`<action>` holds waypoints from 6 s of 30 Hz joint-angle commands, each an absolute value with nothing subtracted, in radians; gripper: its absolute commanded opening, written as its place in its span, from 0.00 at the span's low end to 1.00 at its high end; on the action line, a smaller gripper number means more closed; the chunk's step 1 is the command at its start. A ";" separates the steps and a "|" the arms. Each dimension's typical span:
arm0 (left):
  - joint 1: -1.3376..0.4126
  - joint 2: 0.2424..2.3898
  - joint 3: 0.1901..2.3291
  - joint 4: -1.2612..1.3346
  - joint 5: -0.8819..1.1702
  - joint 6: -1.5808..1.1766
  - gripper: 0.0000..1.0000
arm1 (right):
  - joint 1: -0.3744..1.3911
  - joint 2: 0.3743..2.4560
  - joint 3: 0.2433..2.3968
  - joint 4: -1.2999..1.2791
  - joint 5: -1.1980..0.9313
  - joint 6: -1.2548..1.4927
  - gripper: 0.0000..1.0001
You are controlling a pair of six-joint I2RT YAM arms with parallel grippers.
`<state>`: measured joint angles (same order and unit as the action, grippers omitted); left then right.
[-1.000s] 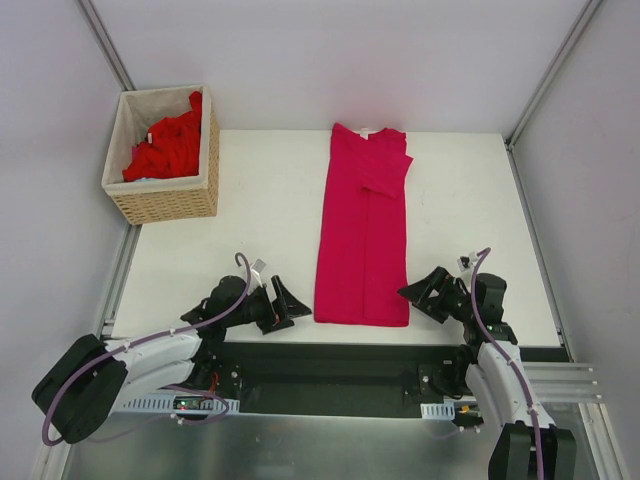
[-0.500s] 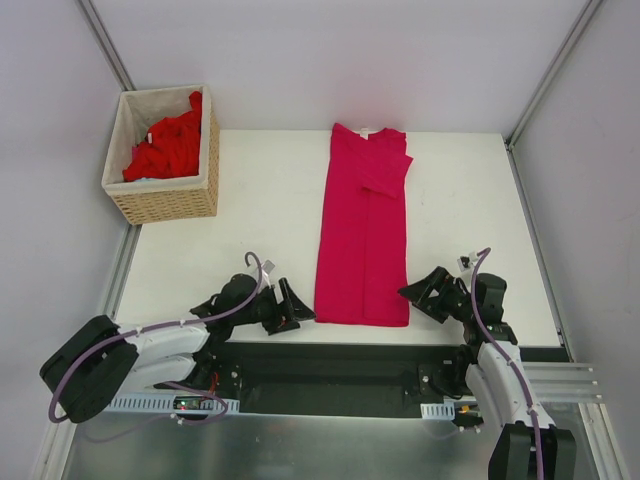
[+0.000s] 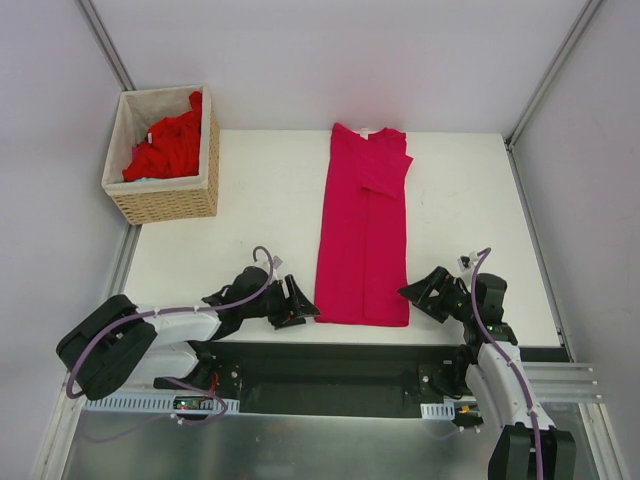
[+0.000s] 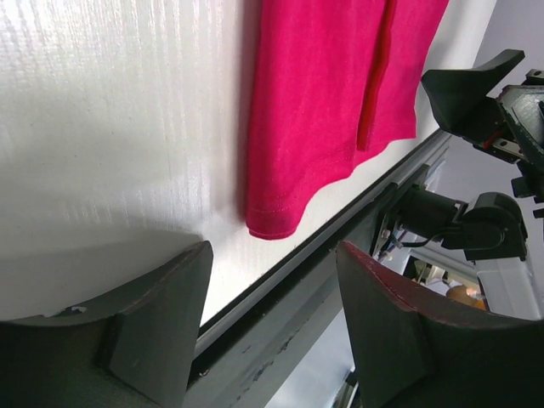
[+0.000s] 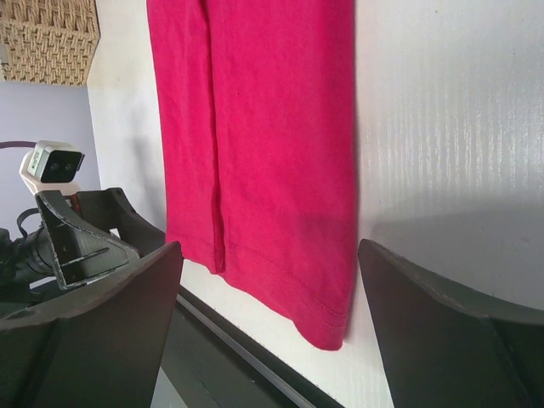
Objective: Fold and stack the t-shirts
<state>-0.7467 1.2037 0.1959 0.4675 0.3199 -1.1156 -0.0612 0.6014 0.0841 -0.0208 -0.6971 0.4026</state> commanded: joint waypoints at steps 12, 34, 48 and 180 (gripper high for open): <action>-0.752 1.336 0.166 0.463 0.225 -1.086 0.54 | -0.066 0.584 0.098 -0.025 -0.716 0.393 0.89; -0.750 1.361 0.206 0.393 0.219 -1.065 0.31 | -0.066 0.589 0.098 -0.035 -0.706 0.393 0.89; -0.752 1.371 0.221 0.396 0.225 -1.060 0.22 | -0.066 0.586 0.109 -0.069 -0.684 0.382 0.89; -0.822 1.447 0.236 0.439 0.213 -1.109 0.00 | 0.409 0.785 0.313 -0.439 -0.267 0.440 0.83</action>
